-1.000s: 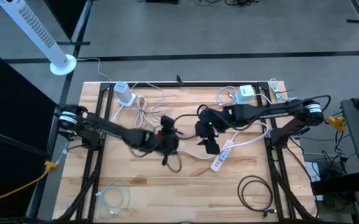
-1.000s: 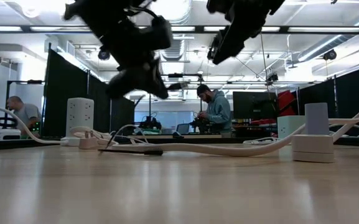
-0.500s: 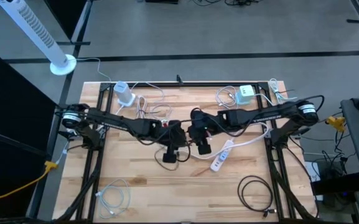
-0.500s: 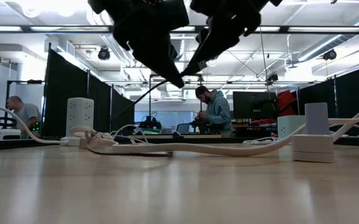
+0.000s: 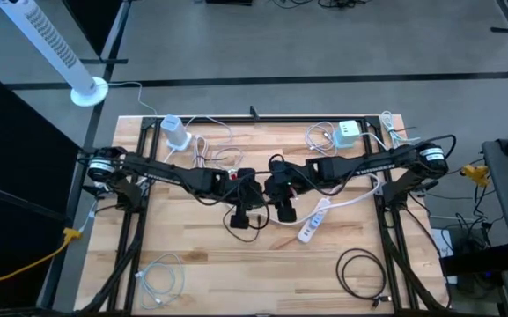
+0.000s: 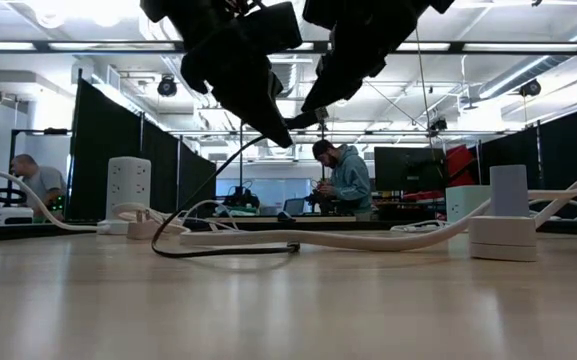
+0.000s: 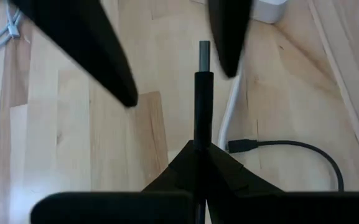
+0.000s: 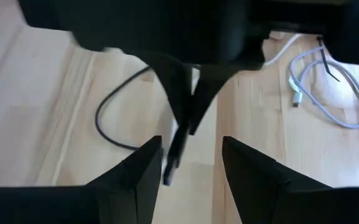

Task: Insert USB
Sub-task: Insert the left black charger cable into the purple charger adapter

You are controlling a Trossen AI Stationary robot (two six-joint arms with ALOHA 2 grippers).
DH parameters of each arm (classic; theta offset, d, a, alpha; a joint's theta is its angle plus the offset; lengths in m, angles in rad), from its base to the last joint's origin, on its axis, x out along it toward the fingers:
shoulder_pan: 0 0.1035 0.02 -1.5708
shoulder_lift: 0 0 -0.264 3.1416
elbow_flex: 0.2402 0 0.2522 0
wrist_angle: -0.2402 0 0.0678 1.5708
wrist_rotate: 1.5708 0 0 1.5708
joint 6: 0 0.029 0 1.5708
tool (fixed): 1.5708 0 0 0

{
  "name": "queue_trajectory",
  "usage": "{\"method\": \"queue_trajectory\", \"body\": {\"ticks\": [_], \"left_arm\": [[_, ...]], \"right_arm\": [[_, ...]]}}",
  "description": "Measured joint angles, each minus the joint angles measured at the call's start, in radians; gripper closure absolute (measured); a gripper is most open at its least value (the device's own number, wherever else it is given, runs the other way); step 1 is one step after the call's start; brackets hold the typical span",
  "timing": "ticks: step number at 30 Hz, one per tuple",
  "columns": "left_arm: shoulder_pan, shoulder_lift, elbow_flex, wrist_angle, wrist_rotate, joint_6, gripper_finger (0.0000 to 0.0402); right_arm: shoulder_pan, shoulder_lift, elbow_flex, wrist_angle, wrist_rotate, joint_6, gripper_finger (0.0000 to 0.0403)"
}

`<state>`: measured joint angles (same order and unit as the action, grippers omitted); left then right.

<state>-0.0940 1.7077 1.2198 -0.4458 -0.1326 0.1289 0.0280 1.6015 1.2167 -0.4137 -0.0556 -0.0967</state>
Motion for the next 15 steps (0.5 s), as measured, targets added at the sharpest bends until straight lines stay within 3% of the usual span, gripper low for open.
{"method": "queue_trajectory", "body": {"ticks": [15], "left_arm": [[-0.023,-0.044,-0.001,-0.029,-0.011,0.010,0.0401]], "right_arm": [[0.000,0.043,-0.006,-0.007,0.003,-0.005,0.0297]]}}
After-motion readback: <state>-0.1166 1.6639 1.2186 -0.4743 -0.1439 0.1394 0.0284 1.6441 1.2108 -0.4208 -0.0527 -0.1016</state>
